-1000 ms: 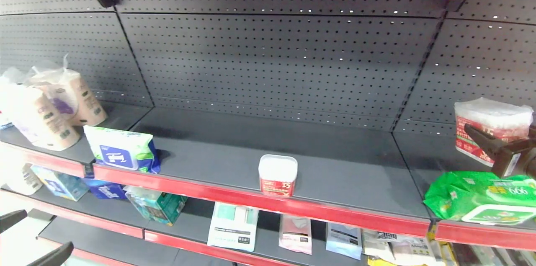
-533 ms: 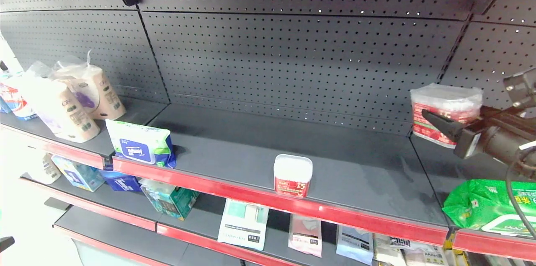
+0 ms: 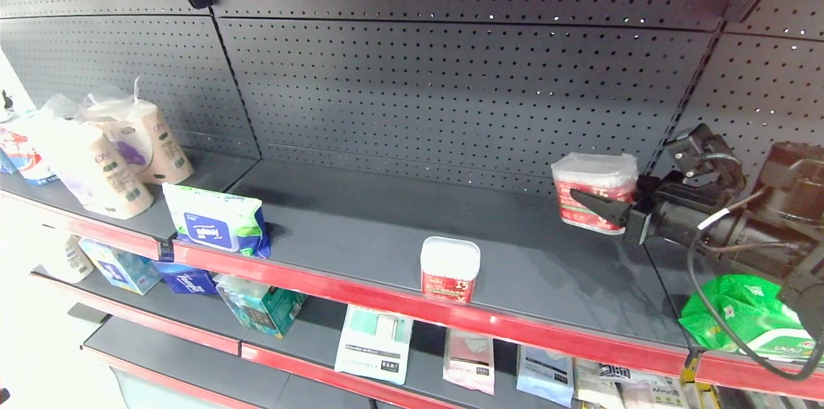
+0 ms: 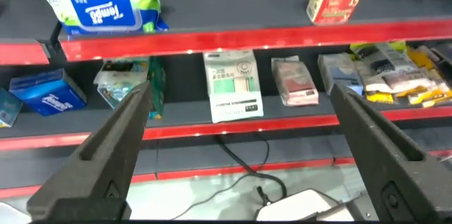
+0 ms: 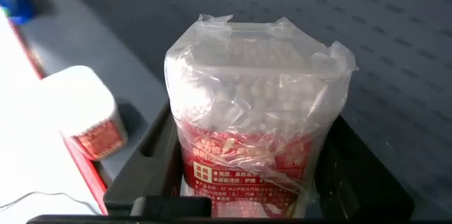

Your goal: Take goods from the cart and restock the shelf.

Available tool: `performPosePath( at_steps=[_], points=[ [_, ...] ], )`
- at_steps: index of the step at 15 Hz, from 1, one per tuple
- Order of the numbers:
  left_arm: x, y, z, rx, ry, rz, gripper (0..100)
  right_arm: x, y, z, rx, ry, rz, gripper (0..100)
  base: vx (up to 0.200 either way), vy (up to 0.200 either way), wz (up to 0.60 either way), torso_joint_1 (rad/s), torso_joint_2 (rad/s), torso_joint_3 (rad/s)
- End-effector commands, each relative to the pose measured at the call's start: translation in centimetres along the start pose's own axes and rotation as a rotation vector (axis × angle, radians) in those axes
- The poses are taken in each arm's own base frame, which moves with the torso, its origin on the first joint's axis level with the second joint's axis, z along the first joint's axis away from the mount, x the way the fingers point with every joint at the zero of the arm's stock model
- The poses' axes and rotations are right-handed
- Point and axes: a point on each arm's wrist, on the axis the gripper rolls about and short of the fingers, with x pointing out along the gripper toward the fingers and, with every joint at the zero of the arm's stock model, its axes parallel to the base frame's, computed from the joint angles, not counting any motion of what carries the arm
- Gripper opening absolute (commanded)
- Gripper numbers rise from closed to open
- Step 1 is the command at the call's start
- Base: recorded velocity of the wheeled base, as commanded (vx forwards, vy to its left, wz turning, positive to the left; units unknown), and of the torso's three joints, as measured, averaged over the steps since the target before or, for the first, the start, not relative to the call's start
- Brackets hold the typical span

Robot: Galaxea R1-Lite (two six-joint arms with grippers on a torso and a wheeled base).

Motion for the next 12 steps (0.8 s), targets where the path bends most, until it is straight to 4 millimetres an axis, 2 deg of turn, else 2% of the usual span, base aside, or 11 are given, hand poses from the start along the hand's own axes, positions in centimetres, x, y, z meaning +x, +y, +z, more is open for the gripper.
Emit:
performPosePath(
  at_steps=[1,5,6,8,12],
  points=[
    [0.0,0.0,-0.1,0.000,0.002,-0.001,100,3.0,-0.7,-3.3,0.033,0.039,0.068,0,0.000,0.000,0.00,0.000,0.00,0.000],
    [-0.2,-0.1,-0.9,0.003,-0.008,-0.002,100,5.3,-0.2,-4.3,0.053,0.031,0.168,0,0.000,0.000,0.00,0.000,0.00,0.000],
    [-0.2,-0.1,-0.9,0.004,-0.010,0.000,100,7.0,-0.8,-4.1,0.036,0.003,0.181,0,0.000,0.000,0.00,0.000,0.00,0.000],
    [-0.5,-0.2,-1.2,0.009,-0.026,0.004,100,8.7,-1.5,-4.4,0.027,-0.015,0.180,0,0.000,0.000,0.00,0.000,0.00,0.000],
    [-0.6,-0.2,-1.1,0.021,-0.032,0.032,100,10.4,-1.9,-6.2,0.043,-0.003,0.242,0,0.000,0.000,0.00,0.000,0.00,0.000]
  ],
)
